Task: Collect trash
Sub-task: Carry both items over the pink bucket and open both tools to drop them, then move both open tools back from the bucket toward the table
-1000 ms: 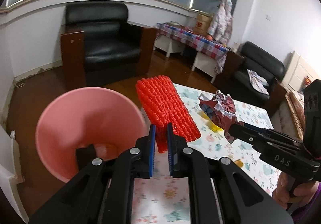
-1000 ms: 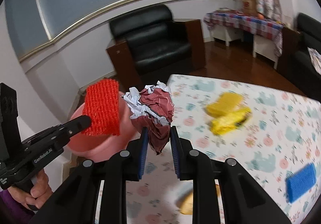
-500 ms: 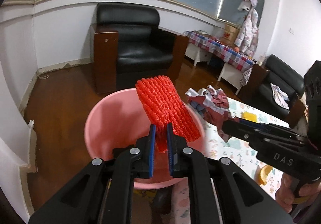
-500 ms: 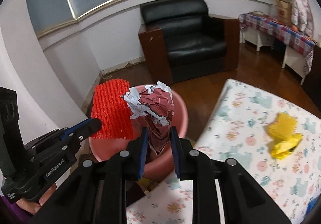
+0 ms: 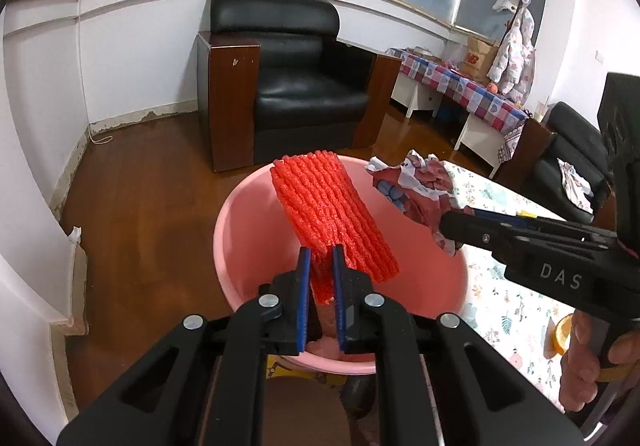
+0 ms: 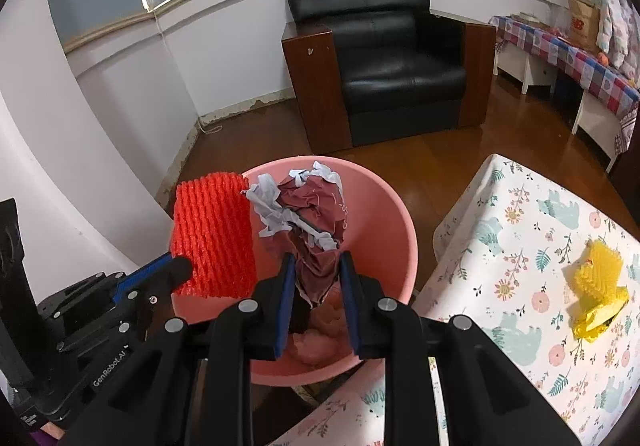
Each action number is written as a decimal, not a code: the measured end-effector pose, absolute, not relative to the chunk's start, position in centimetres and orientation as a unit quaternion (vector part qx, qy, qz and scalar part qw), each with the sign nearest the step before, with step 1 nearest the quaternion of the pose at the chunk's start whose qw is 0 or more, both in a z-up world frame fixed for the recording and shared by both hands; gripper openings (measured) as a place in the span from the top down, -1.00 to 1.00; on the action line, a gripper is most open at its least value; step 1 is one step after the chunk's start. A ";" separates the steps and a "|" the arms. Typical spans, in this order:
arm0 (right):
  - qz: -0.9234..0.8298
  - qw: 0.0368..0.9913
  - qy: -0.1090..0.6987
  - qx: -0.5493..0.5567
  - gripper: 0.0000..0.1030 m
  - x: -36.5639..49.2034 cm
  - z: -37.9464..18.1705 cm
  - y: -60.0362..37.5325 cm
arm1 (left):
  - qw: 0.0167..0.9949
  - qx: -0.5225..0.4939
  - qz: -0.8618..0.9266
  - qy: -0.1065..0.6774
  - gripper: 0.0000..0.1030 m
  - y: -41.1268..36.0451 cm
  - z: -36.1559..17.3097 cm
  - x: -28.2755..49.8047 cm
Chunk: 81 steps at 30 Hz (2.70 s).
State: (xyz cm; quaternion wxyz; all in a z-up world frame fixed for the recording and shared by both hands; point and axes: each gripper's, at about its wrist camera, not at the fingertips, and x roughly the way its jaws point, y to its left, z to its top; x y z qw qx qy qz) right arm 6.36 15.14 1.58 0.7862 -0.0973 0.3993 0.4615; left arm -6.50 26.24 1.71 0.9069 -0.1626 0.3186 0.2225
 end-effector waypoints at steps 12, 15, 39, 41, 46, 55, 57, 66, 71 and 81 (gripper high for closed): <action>0.444 0.790 0.410 -0.106 0.52 6.7 0.5 16.0 | 0.904 -0.173 0.208 0.330 0.80 27.3 0.6 -6.0; 0.438 0.793 0.411 -0.102 0.46 7.1 0.5 15.9 | 0.903 -0.182 0.205 0.332 0.76 27.7 0.4 -6.0; 0.448 0.795 0.404 -0.066 0.21 7.6 1.8 12.6 | 0.908 -0.177 0.199 0.323 0.48 26.7 1.4 -6.1; 0.450 0.796 0.400 -0.062 0.21 7.3 2.2 12.0 | 0.911 -0.172 0.199 0.317 0.48 26.4 1.8 -6.2; 0.448 0.806 0.382 -0.063 0.21 6.7 3.0 10.2 | 0.920 -0.163 0.189 0.304 0.48 25.3 2.7 -6.0; 0.424 0.824 0.374 -0.047 0.21 6.6 3.8 4.7 | 0.930 -0.139 0.148 0.305 0.48 22.0 3.6 -4.7; 0.414 0.828 0.375 -0.040 0.22 6.7 3.8 3.2 | 0.932 -0.131 0.138 0.308 0.48 21.3 3.6 -4.3; 0.364 0.847 0.387 0.001 0.22 7.7 3.0 -4.4 | 0.938 -0.114 0.094 0.314 0.48 17.4 4.0 -2.5; 0.315 0.860 0.400 0.027 0.22 8.6 1.9 -9.5 | 0.939 -0.104 0.071 0.320 0.48 15.2 3.8 -1.6; 0.215 0.882 0.417 0.053 0.22 9.1 -0.8 -18.8 | 0.934 -0.080 -0.004 0.348 0.48 10.2 2.9 0.8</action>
